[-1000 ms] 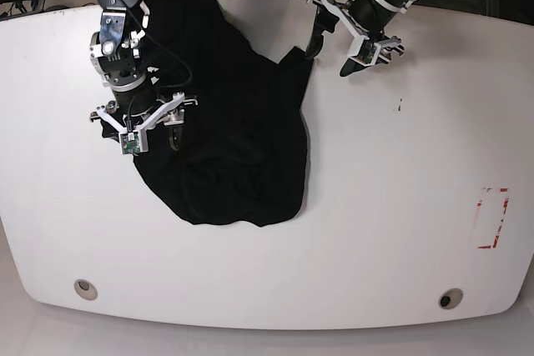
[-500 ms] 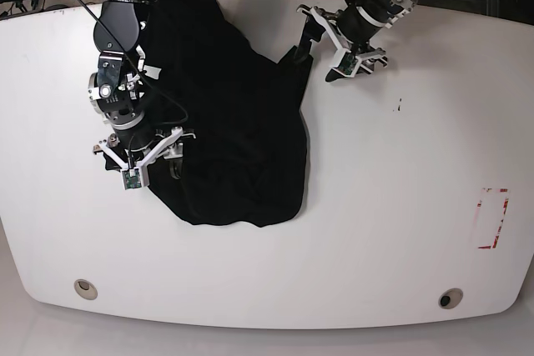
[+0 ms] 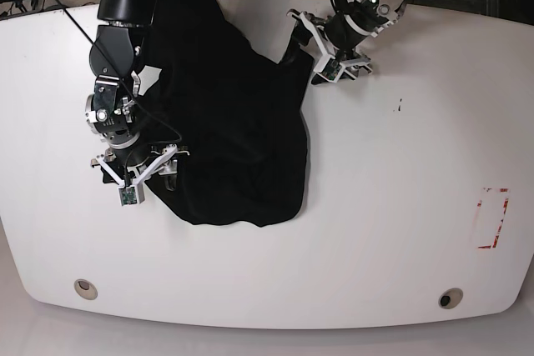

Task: Fold the T-shirt properly
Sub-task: 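Lower both grippers and grasp two edges of the black T-shirt, then lift the shirt with both grippers and drag it across the table, then lay the shirt flat and pull both grippers apart to spread it, then release with the left gripper and regrasp the shirt's hem corner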

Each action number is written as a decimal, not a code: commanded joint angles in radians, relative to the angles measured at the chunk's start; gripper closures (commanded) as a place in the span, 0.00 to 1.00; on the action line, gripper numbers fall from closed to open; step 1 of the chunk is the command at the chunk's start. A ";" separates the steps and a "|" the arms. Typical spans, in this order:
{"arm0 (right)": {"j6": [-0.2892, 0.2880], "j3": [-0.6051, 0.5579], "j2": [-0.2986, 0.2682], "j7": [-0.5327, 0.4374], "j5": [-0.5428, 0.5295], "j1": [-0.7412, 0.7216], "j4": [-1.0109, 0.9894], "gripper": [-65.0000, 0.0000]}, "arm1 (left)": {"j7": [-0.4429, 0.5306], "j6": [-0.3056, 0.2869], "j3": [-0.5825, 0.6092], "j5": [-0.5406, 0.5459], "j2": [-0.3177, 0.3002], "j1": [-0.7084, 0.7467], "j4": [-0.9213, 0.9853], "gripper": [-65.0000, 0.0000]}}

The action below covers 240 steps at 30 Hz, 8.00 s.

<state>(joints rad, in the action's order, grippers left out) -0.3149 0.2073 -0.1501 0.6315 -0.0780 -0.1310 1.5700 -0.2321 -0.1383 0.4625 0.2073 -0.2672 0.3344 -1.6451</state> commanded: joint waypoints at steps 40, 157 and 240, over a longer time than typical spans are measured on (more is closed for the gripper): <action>-0.094 -0.001 -0.007 -0.101 -0.004 -0.316 -0.638 0.45 | -0.008 -0.001 -0.028 0.007 -0.040 -0.002 -0.060 1.00; -0.246 0.160 -0.035 0.317 -0.015 0.362 0.364 1.00 | -0.774 -0.560 -0.763 0.005 0.061 0.114 -0.367 1.00; -0.297 0.180 0.008 0.316 -0.009 0.362 0.327 1.00 | 0.093 -0.373 -0.744 0.001 -0.189 -0.930 1.253 0.38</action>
<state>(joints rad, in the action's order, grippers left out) -0.6102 0.3828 -0.1310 0.9668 -0.0814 0.2455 1.8790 -0.1837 -0.5041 -0.3080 0.1963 -0.4446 -0.5579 -0.4080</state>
